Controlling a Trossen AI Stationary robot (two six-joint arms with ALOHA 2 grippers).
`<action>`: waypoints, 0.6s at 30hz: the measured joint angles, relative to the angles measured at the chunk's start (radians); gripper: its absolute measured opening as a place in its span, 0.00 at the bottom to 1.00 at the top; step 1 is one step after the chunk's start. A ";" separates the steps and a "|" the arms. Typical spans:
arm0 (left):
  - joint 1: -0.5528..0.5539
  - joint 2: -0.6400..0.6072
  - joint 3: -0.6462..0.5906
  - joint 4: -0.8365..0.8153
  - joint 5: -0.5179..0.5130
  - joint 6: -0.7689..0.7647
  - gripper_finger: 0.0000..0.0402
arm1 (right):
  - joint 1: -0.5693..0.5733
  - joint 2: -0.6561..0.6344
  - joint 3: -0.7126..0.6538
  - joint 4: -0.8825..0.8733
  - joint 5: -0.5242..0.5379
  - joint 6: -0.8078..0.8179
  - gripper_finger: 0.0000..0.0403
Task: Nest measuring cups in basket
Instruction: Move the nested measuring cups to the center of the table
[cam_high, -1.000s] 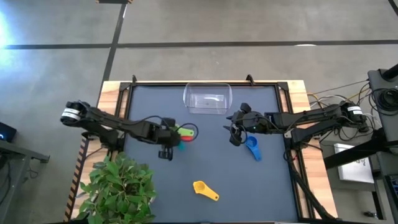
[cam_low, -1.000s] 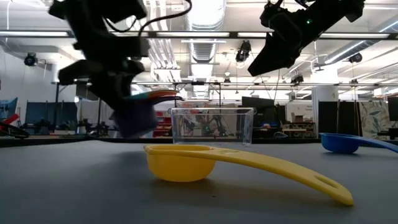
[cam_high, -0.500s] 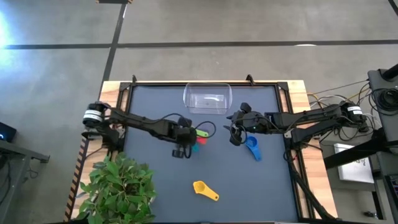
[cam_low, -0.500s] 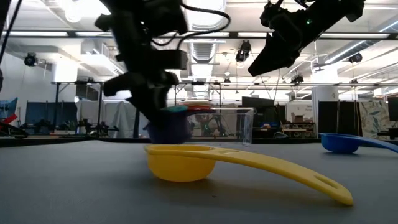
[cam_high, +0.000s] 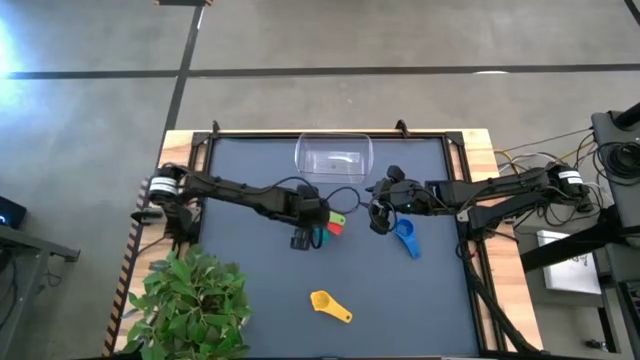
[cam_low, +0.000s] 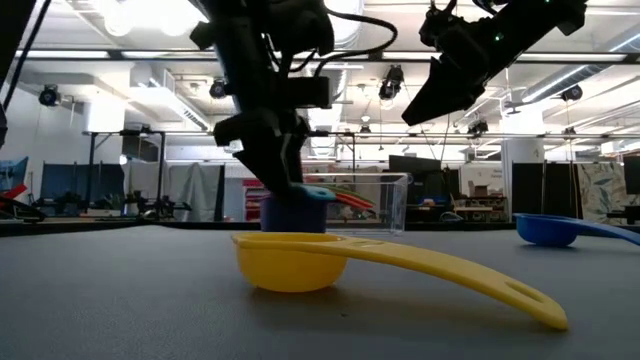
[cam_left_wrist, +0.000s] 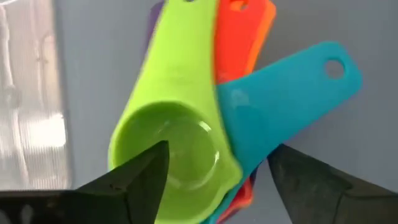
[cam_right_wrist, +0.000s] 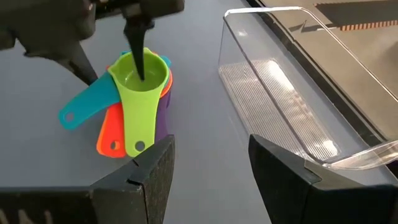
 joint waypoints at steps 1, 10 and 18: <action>0.002 -0.012 -0.002 -0.006 -0.001 -0.011 0.64 | 0.000 0.000 0.000 0.000 0.000 0.000 0.48; 0.003 -0.295 -0.254 0.085 -0.005 -0.161 0.62 | 0.000 0.000 0.000 0.011 0.000 0.047 0.48; 0.003 -0.689 -0.640 0.539 -0.018 -0.270 0.54 | 0.000 0.011 0.001 0.114 -0.046 0.015 0.54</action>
